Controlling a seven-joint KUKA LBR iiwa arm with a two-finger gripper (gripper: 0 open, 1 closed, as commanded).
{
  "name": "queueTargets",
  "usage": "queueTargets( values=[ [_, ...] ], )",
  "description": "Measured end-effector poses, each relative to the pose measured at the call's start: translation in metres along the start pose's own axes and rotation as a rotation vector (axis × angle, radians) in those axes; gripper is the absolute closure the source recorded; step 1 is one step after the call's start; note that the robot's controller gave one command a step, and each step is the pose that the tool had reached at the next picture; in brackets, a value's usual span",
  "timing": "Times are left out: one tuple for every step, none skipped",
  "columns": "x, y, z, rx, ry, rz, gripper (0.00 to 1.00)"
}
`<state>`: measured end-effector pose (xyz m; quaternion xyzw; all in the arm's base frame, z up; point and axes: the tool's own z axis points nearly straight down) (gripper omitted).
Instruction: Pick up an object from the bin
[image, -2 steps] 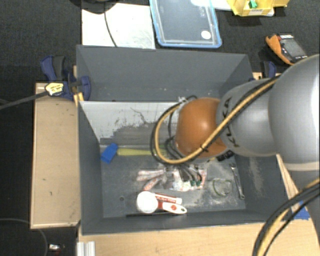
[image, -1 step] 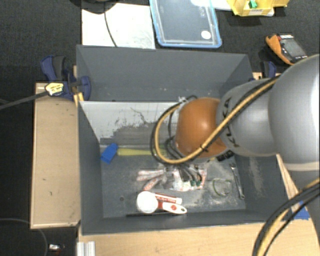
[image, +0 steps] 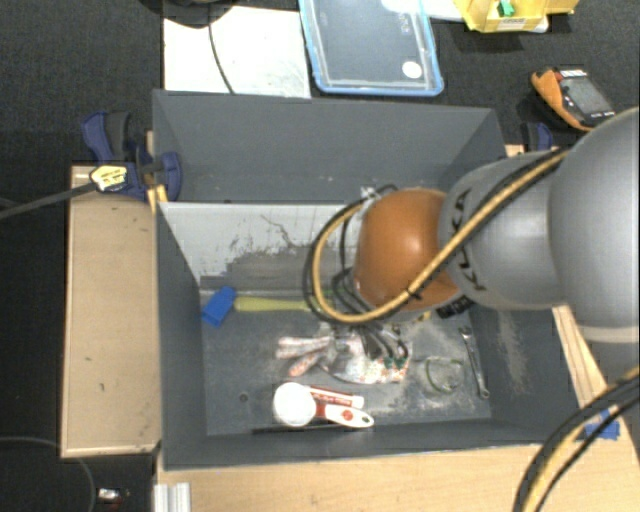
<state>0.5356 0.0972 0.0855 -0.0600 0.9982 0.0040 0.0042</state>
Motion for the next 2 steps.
queueTargets(
  values=[
    [0.002, 0.000, -0.030, 0.000, 0.008, 0.002, 1.00],
    [0.000, 0.000, -0.072, 0.000, 0.002, 0.003, 1.00]
  ],
)
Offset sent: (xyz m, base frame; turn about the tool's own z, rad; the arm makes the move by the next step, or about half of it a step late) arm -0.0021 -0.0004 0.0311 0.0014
